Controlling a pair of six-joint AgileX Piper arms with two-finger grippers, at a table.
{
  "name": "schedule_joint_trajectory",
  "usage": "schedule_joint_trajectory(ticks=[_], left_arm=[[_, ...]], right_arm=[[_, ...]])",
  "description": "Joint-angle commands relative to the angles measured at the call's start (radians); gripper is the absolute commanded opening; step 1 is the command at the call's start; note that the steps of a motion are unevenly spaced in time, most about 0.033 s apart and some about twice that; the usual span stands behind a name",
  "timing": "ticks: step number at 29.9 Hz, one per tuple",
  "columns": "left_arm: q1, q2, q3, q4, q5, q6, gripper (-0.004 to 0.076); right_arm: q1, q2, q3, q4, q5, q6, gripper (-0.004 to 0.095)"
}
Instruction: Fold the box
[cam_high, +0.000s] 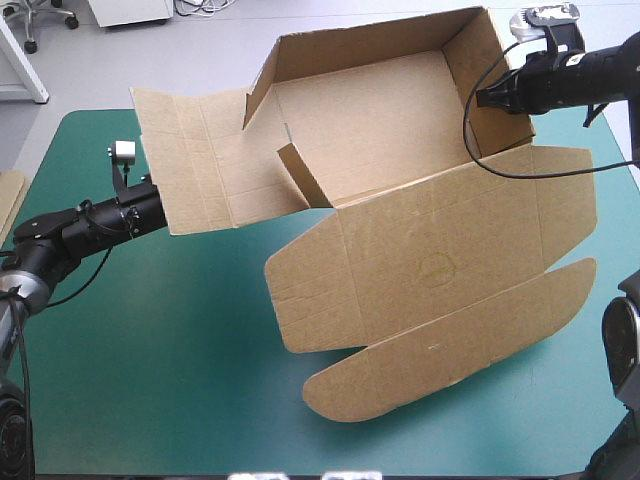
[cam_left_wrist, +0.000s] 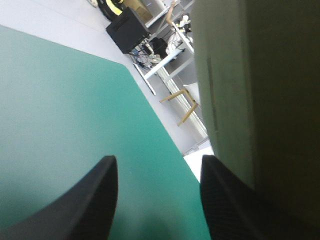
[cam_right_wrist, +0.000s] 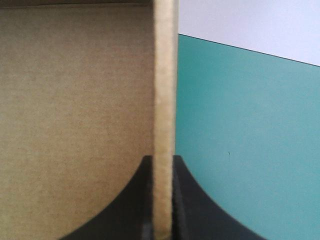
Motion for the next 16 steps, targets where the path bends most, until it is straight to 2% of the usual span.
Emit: schedule_joint_trajectory(ticks=[1,8,16], left_arm=[[-0.031,-0.031,-0.082,-0.083,0.078,-0.03,0.0367],[-0.106,-0.031,-0.181,-0.104,0.102,-0.106,0.0367],[-0.159,-0.031,-0.286,-0.104,0.073,-0.198,0.0367]], right_arm=[[-0.006,-0.053,-0.025,0.032,-0.051,0.013,-0.0018],[-0.006,-0.048,-0.025,0.023,-0.053,0.018,-0.0018],[-0.006,-0.048,-0.016,-0.01,-0.056,0.022,-0.0018]])
